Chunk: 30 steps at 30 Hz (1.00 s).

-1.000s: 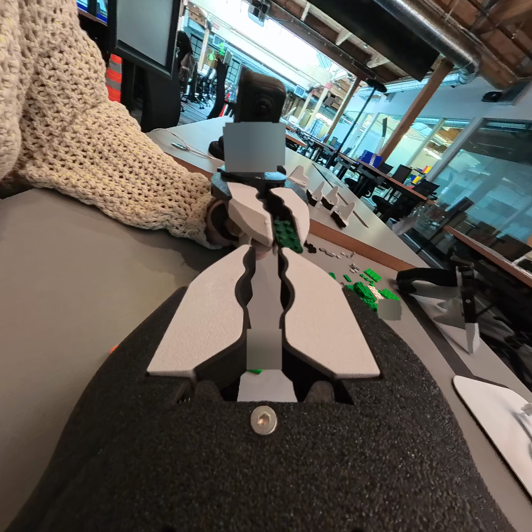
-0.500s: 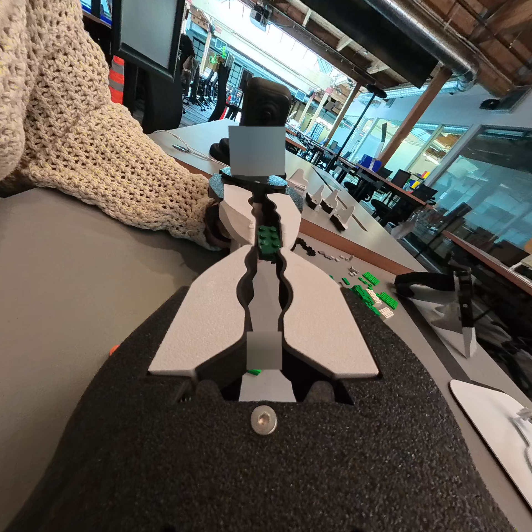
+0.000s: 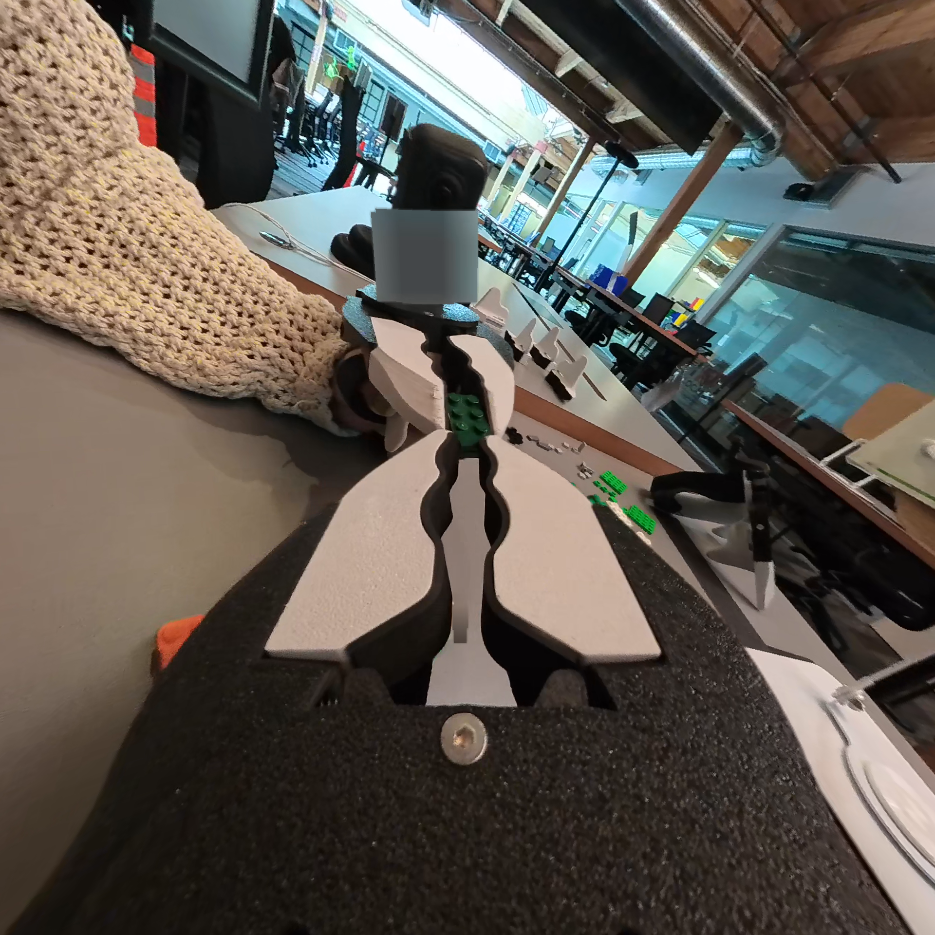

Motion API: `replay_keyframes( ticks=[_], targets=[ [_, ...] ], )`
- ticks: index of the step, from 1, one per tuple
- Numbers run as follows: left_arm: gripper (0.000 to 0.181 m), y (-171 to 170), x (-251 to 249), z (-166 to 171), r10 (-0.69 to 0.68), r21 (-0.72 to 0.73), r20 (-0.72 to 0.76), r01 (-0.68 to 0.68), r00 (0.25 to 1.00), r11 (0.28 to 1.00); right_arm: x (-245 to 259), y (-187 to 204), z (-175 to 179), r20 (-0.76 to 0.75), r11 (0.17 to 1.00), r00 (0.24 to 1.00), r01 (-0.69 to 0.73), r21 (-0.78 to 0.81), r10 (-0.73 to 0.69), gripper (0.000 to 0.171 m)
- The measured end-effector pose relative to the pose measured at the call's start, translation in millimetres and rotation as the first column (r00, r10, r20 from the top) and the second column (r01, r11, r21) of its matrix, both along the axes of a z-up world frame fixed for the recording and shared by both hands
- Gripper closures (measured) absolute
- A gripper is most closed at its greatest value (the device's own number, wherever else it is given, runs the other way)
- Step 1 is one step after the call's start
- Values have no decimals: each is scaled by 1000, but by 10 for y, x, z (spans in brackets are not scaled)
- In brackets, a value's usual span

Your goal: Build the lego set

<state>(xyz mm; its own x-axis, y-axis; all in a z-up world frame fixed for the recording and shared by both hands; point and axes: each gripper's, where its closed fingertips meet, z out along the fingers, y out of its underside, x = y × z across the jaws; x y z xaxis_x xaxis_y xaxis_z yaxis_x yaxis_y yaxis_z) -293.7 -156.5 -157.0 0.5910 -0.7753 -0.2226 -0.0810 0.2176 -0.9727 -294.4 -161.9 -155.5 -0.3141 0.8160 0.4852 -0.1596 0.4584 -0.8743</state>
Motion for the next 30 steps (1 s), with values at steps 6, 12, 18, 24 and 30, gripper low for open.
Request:
replay_keyframes(
  ticks=[6, 12, 18, 24, 30],
  targets=[
    [165, 24, -44, 29, 37, 19, 8, -37, 999, 999, -47, 29, 27, -20, 998, 997, 69, 7, -69, 164],
    [165, 42, -68, 45, 67, 38, 3, -67, 998, 997, -69, 48, 42, -32, 994, 994, 106, 2, -106, 164],
    [164, 40, -54, 35, 65, 39, -5, -65, 998, 997, -57, 39, 37, -19, 996, 998, 58, -62, -59, 163],
    [165, 38, -51, 37, 71, 45, -8, -70, 997, 997, -58, 40, 36, 0, 992, 999, 37, -119, -37, 163],
    [165, 54, -92, 65, 105, 63, -1, -105, 994, 993, -109, 63, 29, 10, 989, 994, 107, -105, -106, 163]
  ],
)
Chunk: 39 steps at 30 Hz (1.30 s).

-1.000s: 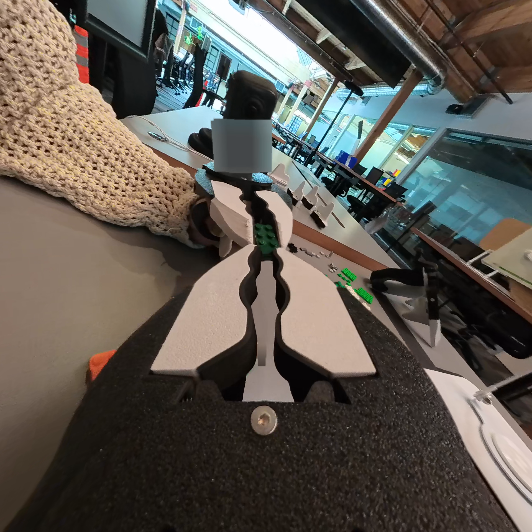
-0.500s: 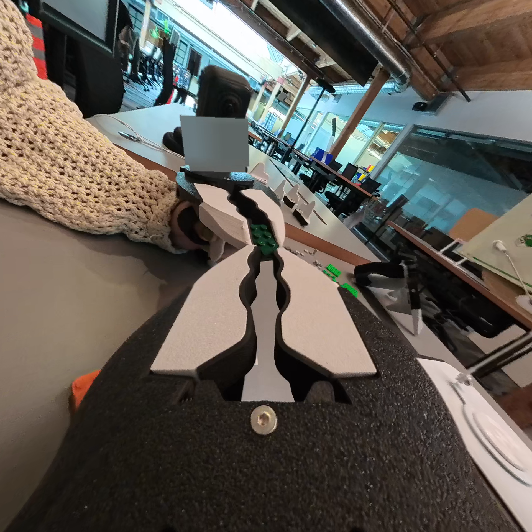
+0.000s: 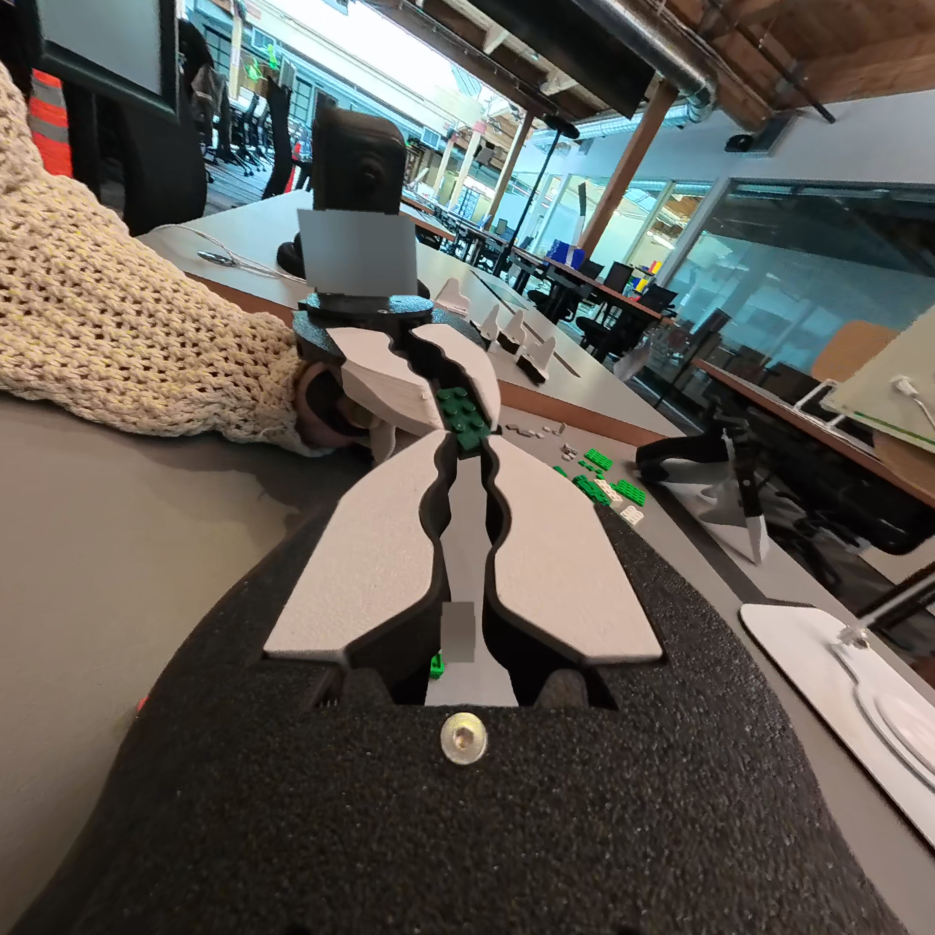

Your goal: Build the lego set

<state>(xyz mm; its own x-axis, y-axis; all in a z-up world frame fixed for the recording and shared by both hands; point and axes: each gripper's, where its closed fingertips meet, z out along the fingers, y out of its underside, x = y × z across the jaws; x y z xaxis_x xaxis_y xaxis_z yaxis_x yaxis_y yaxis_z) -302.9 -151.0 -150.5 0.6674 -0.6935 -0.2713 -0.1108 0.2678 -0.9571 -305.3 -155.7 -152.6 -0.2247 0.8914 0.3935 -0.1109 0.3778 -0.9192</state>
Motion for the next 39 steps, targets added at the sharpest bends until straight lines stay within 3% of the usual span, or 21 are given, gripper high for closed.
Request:
replay_keyframes(
  ticks=[15, 20, 26, 32, 39],
  targets=[
    [165, -1, -53, 65, 30, 38, 21, -31, 999, 999, -22, 5, 61, -39, 995, 995, 96, 28, -95, 165],
    [165, -70, -32, 148, -109, -34, 195, 117, 975, 993, 142, -144, 220, -140, 997, 987, -83, 3, 83, 152],
    [165, -109, -120, 259, -188, -57, 369, 224, 910, 973, 106, -142, 178, -101, 998, 993, -58, 36, 62, 151],
    [165, -91, -65, 220, -220, -137, 425, 303, 878, 943, 55, -101, 163, -134, 958, 988, 114, 265, -81, 151],
    [165, -6, -7, 122, -193, -267, 478, 351, 857, 897, -61, 65, 118, -171, 792, 948, 317, 522, -267, 153]
  ],
)
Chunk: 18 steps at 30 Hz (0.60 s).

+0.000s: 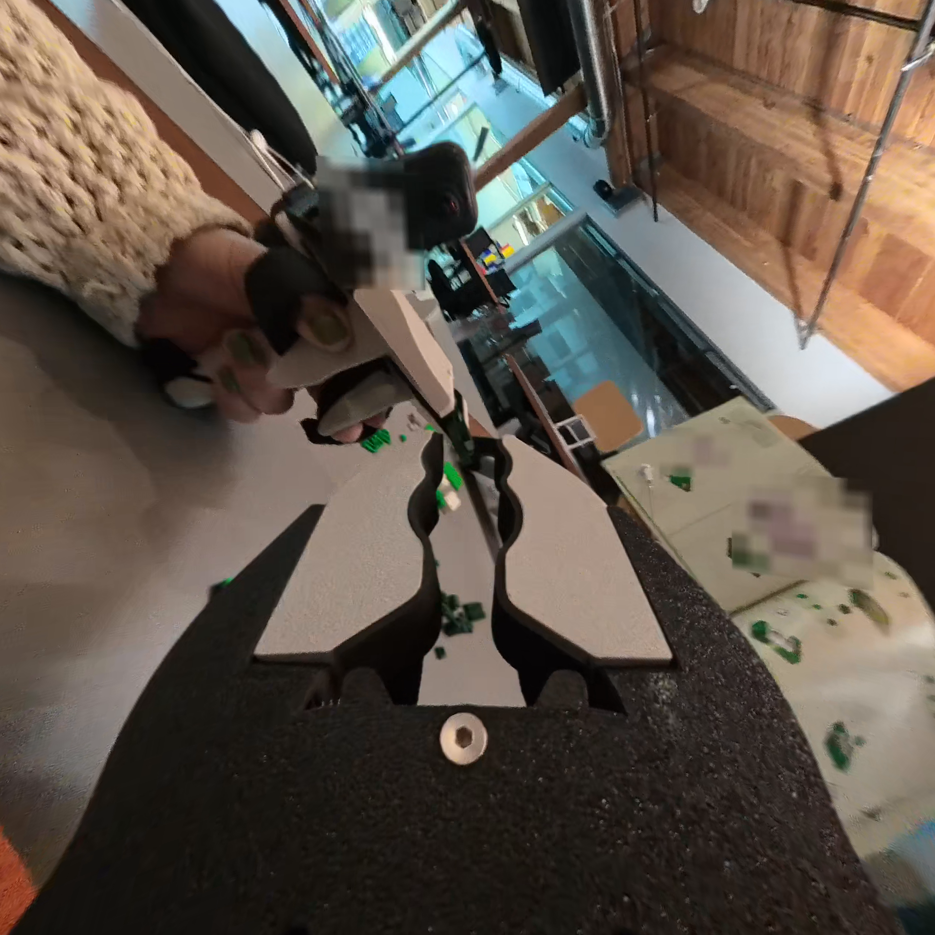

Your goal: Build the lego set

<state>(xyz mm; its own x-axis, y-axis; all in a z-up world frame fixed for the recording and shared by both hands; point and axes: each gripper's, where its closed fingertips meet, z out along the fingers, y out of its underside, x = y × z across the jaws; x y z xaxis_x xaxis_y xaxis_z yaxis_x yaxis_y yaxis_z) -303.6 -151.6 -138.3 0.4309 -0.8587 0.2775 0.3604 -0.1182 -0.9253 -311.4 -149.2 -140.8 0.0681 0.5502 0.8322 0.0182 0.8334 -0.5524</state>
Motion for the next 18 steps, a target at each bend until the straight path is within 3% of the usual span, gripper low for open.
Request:
replay_keyframes(
  ticks=[5, 18],
  targets=[
    [165, 16, 7, -6, -21, -48, 37, 23, 999, 999, -13, 21, -13, -25, 988, 999, 49, 147, -46, 164],
    [165, 75, 26, -84, -13, -123, 19, 16, 1000, 992, 6, 56, -87, 10, 985, 1000, 15, 172, -17, 165]
  ],
)
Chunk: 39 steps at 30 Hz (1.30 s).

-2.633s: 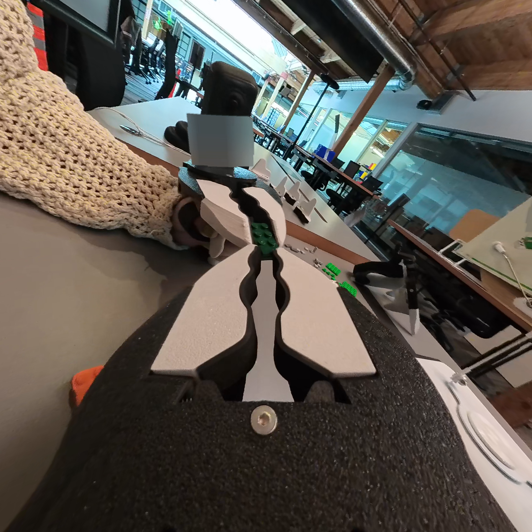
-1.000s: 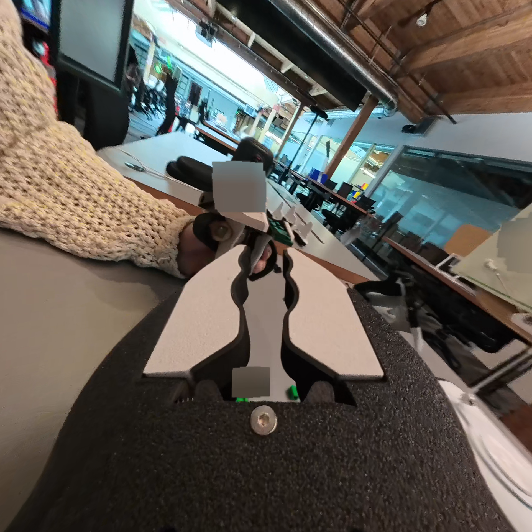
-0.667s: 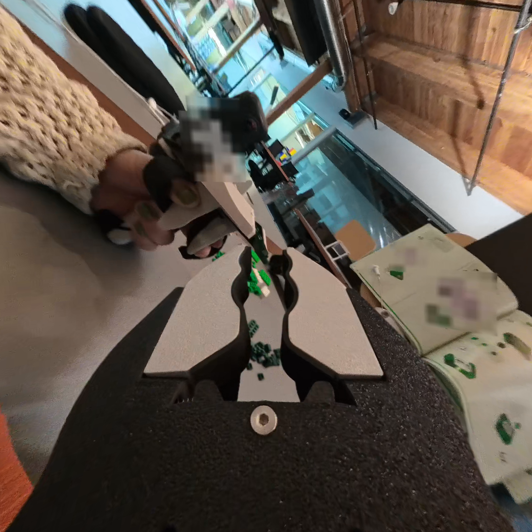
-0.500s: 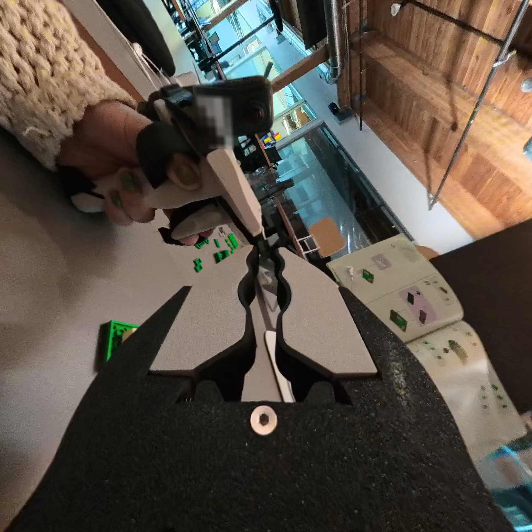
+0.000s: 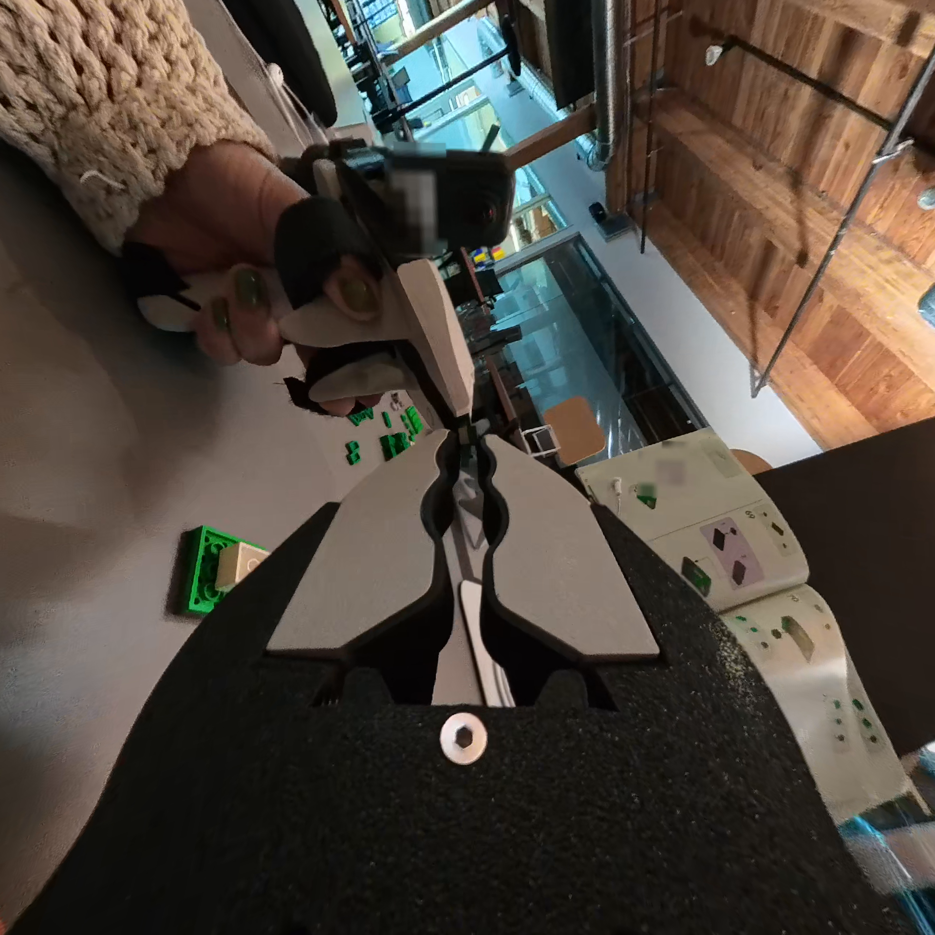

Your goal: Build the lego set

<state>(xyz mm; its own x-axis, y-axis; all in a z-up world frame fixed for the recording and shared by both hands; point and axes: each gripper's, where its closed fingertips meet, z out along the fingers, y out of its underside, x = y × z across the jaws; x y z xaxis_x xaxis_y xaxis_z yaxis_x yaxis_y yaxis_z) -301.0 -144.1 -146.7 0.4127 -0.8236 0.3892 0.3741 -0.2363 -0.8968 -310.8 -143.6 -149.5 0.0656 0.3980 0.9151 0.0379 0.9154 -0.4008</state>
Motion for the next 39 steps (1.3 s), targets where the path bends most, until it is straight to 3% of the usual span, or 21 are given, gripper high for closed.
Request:
replay_keyframes(
  ticks=[16, 19, 23, 33, 39],
  targets=[
    [165, 141, -82, -52, 199, 27, -100, -197, 975, 980, -90, 176, -53, 74, 976, 974, 208, 63, -212, 165],
    [163, 142, -86, -40, 212, 42, -100, -209, 972, 977, -94, 160, -43, 68, 978, 977, 198, 67, -203, 165],
    [147, 159, -72, -60, 234, 60, -142, -227, 962, 972, -105, 142, -91, 71, 980, 980, 182, 80, -187, 165],
    [164, 124, -8, -111, 226, 115, -242, -203, 944, 972, -76, 85, -67, 31, 983, 991, 128, 133, -133, 165],
    [165, 119, -62, -54, 230, 114, -181, -212, 956, 971, -17, 47, 28, -36, 993, 999, -12, -115, 8, 157]
  ],
)
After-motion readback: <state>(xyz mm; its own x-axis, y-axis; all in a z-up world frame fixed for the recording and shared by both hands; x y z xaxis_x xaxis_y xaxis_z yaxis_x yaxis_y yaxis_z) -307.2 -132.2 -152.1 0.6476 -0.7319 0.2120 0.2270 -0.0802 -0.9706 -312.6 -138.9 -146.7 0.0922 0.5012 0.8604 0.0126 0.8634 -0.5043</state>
